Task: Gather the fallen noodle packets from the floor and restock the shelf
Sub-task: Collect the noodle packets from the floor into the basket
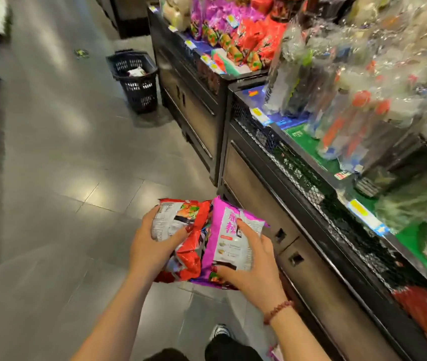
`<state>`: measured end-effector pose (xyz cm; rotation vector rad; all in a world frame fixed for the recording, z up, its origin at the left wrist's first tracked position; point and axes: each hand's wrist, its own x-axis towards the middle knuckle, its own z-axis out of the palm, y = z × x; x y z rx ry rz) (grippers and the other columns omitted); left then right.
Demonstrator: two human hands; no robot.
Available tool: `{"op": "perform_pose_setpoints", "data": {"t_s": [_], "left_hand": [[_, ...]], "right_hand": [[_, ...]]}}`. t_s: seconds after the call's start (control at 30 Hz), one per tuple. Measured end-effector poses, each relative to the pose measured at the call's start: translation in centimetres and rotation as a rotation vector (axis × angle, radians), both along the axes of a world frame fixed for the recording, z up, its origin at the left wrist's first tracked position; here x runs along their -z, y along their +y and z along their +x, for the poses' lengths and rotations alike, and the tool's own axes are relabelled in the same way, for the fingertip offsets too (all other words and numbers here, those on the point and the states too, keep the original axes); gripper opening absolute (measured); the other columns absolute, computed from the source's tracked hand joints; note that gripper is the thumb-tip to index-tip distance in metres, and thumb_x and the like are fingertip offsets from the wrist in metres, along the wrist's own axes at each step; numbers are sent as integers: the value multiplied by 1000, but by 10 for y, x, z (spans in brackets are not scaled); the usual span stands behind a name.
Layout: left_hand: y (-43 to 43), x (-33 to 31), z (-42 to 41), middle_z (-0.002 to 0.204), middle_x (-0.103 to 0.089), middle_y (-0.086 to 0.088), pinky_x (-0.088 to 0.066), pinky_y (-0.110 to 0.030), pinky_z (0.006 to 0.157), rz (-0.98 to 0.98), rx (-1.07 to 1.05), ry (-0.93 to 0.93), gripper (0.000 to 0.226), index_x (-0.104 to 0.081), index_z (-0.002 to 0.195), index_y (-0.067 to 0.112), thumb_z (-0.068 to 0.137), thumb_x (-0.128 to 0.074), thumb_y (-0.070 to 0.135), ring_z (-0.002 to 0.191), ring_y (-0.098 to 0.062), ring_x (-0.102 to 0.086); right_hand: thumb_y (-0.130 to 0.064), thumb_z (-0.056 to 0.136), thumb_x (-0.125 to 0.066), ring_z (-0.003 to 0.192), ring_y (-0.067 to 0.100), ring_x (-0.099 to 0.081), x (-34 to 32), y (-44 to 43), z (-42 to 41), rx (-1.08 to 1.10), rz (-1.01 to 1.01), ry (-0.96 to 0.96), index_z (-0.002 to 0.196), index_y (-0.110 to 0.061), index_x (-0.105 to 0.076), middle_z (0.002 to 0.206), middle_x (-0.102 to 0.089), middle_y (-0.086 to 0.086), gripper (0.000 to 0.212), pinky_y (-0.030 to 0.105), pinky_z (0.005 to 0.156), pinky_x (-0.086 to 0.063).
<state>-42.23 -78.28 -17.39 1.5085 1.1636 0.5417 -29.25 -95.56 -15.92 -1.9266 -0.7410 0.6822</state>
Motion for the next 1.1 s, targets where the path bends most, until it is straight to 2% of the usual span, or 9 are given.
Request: {"op": "perform_pose_setpoints", "data": {"t_s": [0.17,0.23,0.4,0.53,0.67,0.77,0.9,1.0,1.1], "left_hand": [[42,-1,19,133,-55,4,-49,-45,100,1,-146,34,89,-44,142,30,66,-87,42,120,-21,-56],[67,4,23,131,-55,2,-51,-42,97,-5,-204,27,81,-44,142,27,72,-84,28,118,-20,-56],[140,9,42,114,-53,15,-45,-9,65,-8,-246,22,68,-44,136,32,78,-79,25,95,-2,-56],[228,17,63,107,-53,23,-49,-18,72,-30,-254,-5,64,-43,128,38,76,-80,31,94,2,-56],[334,11,86,103,-53,26,-48,-18,75,-18,-233,-12,61,-43,124,37,76,-80,29,94,1,-57],[405,0,103,117,-55,13,-46,-15,79,24,-211,1,70,-45,137,27,77,-80,27,108,-11,-56],[474,2,127,131,-57,7,-51,-38,98,40,-273,-6,80,-47,137,30,68,-77,59,116,-15,-58],[523,12,147,130,-59,5,-54,-47,93,-12,-353,-26,91,-46,132,47,55,-52,95,113,-19,-62],[578,19,172,128,-60,3,-56,-49,90,-55,-421,-60,75,-44,120,64,53,-51,97,111,-22,-64]], "right_hand": [[-21,63,-89,101,-29,-33,2,62,47,-154,32,-13,126,-56,-31,123,-35,-3,92,-10,73,-29],[-21,63,-89,103,-26,-34,6,92,63,-172,15,-19,128,-57,-32,124,-36,-2,94,-10,74,-30],[-22,63,-89,99,-14,-37,14,178,96,-258,-21,-36,138,-44,-35,125,-35,-2,95,-11,71,-27],[-29,63,-88,104,-6,-35,21,274,120,-296,-23,-89,129,-57,-28,126,-34,-5,94,-12,76,-25],[-31,64,-88,98,-28,-29,13,382,144,-326,-25,-132,128,-59,-26,125,-35,-5,93,-13,75,-24],[-28,68,-86,100,-37,-18,1,449,160,-346,-25,-145,135,-49,-27,128,-32,-5,91,-13,72,-24],[-29,68,-85,99,-39,-18,-9,522,181,-366,-9,-160,133,-49,-28,125,-33,-4,90,-12,71,-26],[-23,68,-85,96,-38,-22,-10,579,202,-404,4,-126,132,-47,-29,126,-32,-2,88,-11,69,-28],[-25,69,-84,101,-29,-28,-6,641,230,-468,12,-123,129,-50,-27,127,-30,-3,87,-12,70,-29]]}}
